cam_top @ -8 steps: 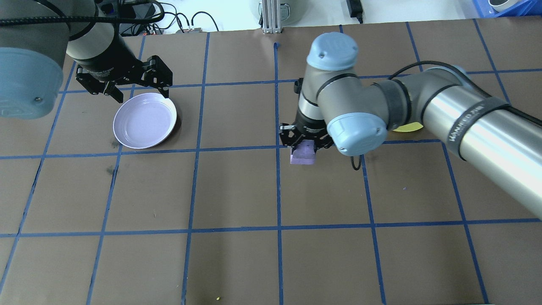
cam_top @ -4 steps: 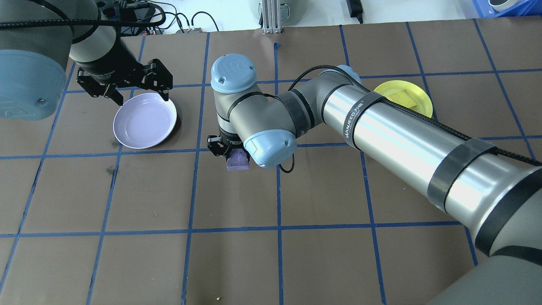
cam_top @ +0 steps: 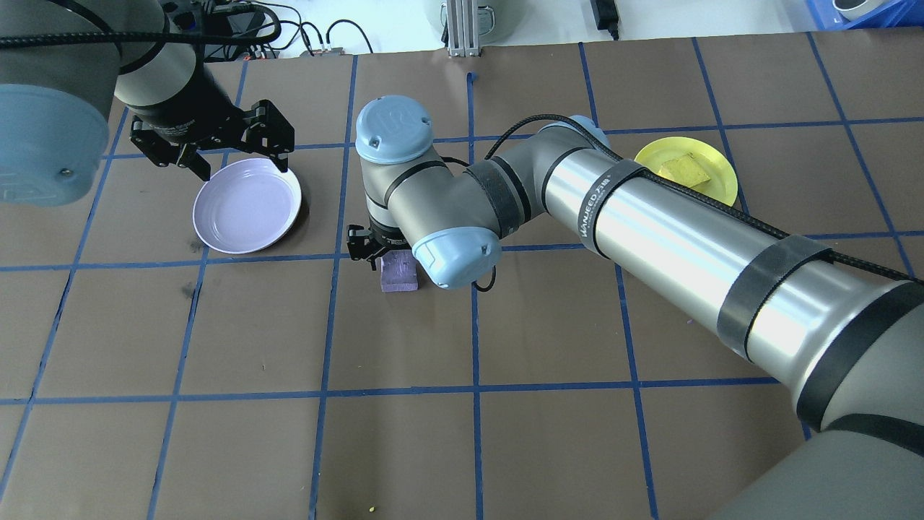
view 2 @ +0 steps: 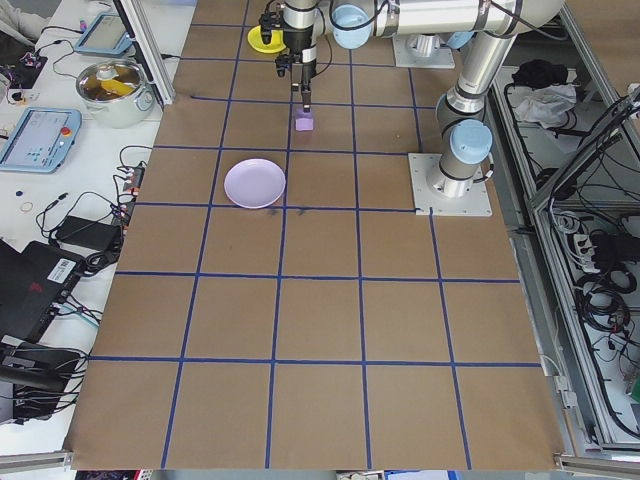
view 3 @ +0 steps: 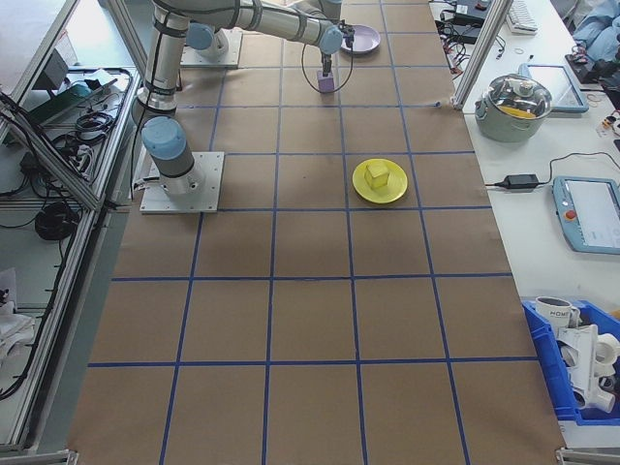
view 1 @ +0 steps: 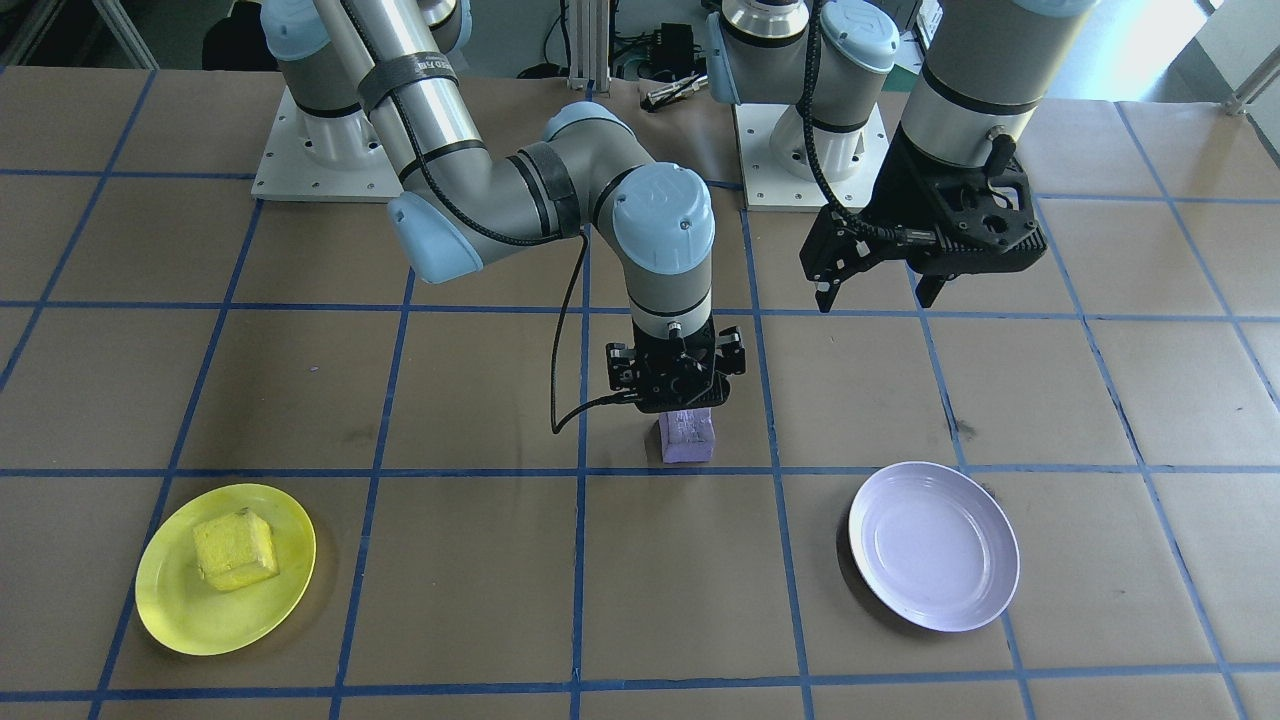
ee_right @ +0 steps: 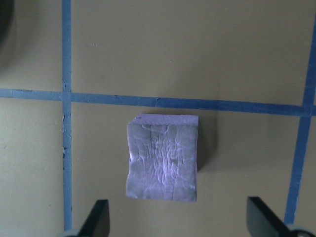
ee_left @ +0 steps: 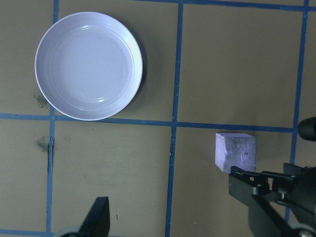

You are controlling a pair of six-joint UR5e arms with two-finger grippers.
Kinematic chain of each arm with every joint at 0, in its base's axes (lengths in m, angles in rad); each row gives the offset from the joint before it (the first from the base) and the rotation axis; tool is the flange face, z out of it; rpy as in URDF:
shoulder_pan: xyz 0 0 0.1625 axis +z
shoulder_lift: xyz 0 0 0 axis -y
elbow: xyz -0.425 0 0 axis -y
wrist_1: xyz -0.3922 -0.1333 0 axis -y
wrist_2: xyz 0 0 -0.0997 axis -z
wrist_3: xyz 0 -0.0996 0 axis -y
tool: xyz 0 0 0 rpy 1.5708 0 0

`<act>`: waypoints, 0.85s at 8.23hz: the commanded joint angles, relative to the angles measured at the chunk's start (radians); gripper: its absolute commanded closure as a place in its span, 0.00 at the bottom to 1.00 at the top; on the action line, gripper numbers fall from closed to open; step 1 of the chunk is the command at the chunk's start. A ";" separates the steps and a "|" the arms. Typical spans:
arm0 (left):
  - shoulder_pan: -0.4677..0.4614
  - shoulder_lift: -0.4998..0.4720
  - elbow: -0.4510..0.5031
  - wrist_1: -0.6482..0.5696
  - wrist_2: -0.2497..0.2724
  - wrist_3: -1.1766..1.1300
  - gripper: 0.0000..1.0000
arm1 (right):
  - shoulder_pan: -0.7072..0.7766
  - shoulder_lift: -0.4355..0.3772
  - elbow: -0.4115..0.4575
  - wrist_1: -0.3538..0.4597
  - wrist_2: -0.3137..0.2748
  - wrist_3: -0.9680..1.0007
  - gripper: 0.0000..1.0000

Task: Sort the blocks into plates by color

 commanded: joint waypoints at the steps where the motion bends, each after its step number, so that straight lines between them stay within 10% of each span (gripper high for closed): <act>1: 0.014 0.000 -0.001 -0.015 0.006 0.001 0.00 | -0.041 -0.055 -0.003 0.031 -0.016 -0.010 0.00; 7: -0.068 -0.154 0.000 0.058 -0.019 -0.058 0.00 | -0.464 -0.345 -0.002 0.436 -0.034 -0.163 0.00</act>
